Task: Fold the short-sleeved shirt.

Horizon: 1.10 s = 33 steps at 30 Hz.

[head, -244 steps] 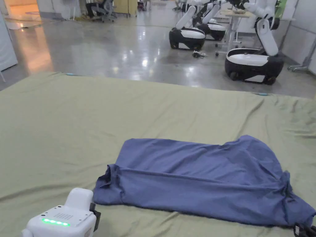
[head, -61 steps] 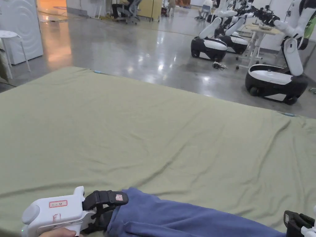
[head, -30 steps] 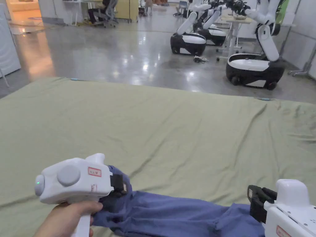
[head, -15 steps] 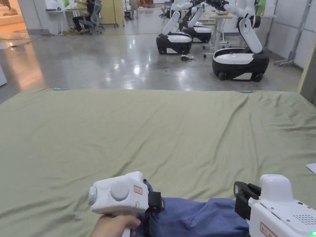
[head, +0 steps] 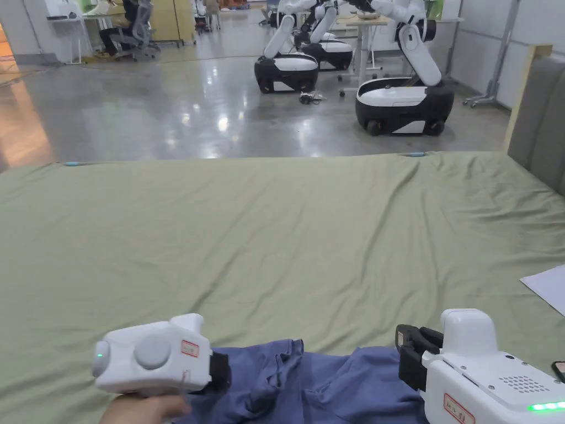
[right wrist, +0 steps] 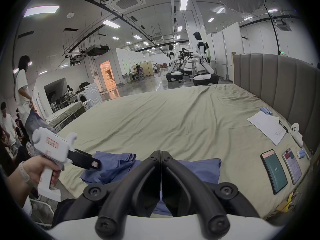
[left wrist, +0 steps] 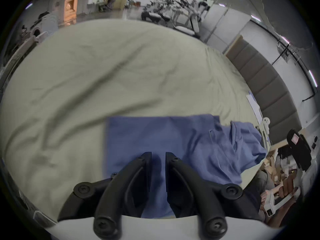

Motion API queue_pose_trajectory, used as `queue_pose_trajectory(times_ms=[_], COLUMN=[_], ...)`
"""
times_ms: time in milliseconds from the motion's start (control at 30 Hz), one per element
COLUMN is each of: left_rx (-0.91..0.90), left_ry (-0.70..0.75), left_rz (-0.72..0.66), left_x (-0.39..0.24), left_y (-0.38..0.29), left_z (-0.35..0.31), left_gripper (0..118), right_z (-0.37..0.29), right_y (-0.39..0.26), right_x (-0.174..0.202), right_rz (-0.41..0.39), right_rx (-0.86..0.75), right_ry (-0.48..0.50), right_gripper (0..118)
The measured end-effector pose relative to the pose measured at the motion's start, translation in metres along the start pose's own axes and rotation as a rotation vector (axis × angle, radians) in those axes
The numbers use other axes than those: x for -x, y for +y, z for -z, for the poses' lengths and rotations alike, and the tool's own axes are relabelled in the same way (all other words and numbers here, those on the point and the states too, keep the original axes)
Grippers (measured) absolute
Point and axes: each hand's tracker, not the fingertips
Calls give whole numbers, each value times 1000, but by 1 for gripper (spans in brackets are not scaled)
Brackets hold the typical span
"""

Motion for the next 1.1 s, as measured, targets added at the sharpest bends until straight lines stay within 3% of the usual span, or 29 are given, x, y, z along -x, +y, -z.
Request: queue_pose_trajectory(times_ms=[100,200,267,400,533,633,667,700,733,767,833,1000,1100], left_rx=[56,54,46,-16,-217,-239,-231,-252,-269,-248,-252,-167,-30], left_ry=[-141,-90,-88,-85,-82,-31,-38,-47,-78,-192,-305,-472,-681], left_rz=[-3,120,112,98,70,29,25,-5,-32,-83,-169,-369,-474], left_x=[-38,-78,-84,-59,-18,20,30,39,50,63,88,148,168], left_y=[0,-3,-5,-7,-17,-22,-23,-27,-29,-31,-37,-39,-38], left_z=[29,46,49,14,-61,-82,-83,-84,-87,-87,-83,-47,1], left_gripper=[17,17,17,17,17,17,21,41,83,83,102,102,102], right_z=[-1,-4,-6,-8,-8,-6,-5,-3,-2,-2,-1,10,18], right_y=[-1,0,0,0,2,4,5,6,7,7,7,9,10], right_x=[-7,-15,-17,-17,-6,6,10,15,19,24,31,40,41], right_rz=[4,17,13,-5,-23,-36,-35,-36,-40,-49,-72,-99,-107], right_rx=[5,7,10,19,21,17,17,19,19,16,16,39,55], right_ry=[-19,-33,-41,-42,-32,-16,-5,7,14,17,26,25,19], right_gripper=[2,2,2,2,2,2,2,2,2,2,2,2,2])
